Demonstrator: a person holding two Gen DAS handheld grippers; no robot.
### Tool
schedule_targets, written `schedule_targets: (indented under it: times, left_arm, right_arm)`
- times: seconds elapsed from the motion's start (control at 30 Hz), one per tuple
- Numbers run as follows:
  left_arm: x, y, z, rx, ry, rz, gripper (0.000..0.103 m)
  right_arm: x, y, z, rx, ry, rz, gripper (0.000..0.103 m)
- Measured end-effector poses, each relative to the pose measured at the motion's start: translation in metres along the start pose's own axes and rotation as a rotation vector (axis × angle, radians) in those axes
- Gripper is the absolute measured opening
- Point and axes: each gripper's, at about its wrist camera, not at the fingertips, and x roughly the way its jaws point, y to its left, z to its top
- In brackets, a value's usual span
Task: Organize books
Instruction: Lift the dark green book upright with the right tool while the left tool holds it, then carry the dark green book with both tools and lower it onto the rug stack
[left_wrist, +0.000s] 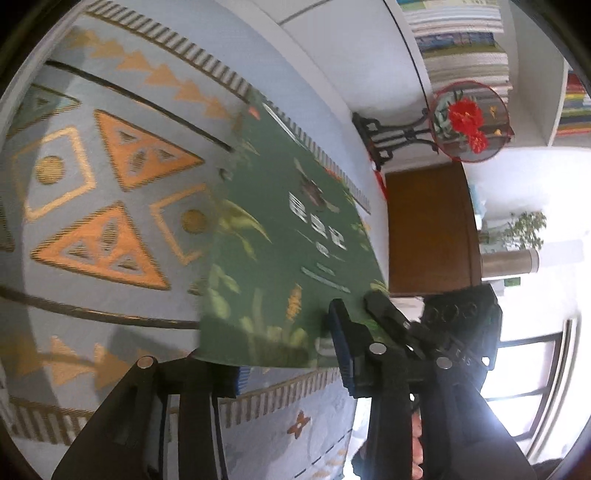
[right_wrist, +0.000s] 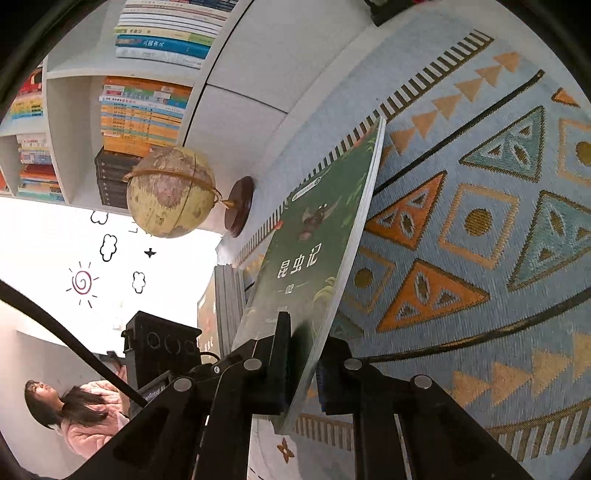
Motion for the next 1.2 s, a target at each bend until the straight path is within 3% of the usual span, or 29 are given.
schedule_targets:
  times: [0.1,0.17,0.33,0.5,0.7,0.87,1.0,1.2]
  left_arm:
    - [-0.003,0.003,0.002,0.0,-0.025,0.018,0.036]
    - [0.0,-0.002,0.001,0.039,-0.041,0.068,0.034]
    - [0.008,-0.035,-0.015,0.269,-0.058,0.261,0.029]
    - [-0.001,-0.056,-0.035,0.407,-0.058,0.333,0.028]
    - [-0.04,-0.083,-0.061,0.447,-0.111,0.319,0.027]
    - [-0.088,-0.106,-0.08,0.468,-0.218,0.331,0.027]
    - [-0.132,-0.111,-0.081,0.428,-0.326,0.325,0.027]
    - [-0.172,-0.108,-0.088,0.395,-0.424,0.362,0.027]
  right_arm:
    - [-0.006,0.005,-0.001,-0.024,-0.001,-0.01,0.011]
    - [-0.006,0.011,-0.002,-0.066,0.002,-0.047,0.011]
    - [0.003,0.036,-0.016,-0.277,0.0,-0.253,0.012]
    - [-0.002,0.065,-0.044,-0.499,-0.007,-0.349,0.014]
    - [-0.028,0.095,-0.074,-0.629,-0.024,-0.307,0.015]
    - [-0.043,0.131,-0.094,-0.693,-0.059,-0.24,0.016]
    - [-0.039,0.169,-0.102,-0.76,-0.084,-0.159,0.016]
    - [-0.013,0.209,-0.117,-0.813,-0.062,-0.058,0.016]
